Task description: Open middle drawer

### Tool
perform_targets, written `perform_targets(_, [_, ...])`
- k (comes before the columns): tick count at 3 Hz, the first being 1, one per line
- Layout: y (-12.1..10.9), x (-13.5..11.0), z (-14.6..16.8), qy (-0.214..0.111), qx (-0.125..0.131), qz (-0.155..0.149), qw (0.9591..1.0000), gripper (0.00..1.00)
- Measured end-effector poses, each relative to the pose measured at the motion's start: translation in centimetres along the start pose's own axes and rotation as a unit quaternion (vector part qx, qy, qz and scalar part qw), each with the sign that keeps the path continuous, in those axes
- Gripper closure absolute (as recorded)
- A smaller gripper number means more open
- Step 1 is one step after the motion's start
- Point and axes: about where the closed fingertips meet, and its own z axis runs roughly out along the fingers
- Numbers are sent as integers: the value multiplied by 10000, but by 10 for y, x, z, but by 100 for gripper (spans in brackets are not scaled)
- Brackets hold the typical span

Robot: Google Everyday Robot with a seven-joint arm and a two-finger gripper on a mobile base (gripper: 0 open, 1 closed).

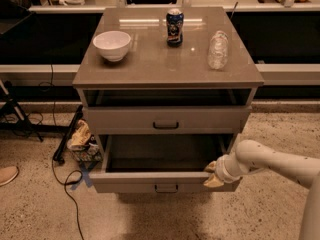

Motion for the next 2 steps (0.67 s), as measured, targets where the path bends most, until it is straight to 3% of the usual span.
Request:
perform_targets(1, [0, 0, 0, 0, 0, 0, 10000, 100])
perform_targets(2, [32, 2, -1, -59, 1, 224, 9997, 100])
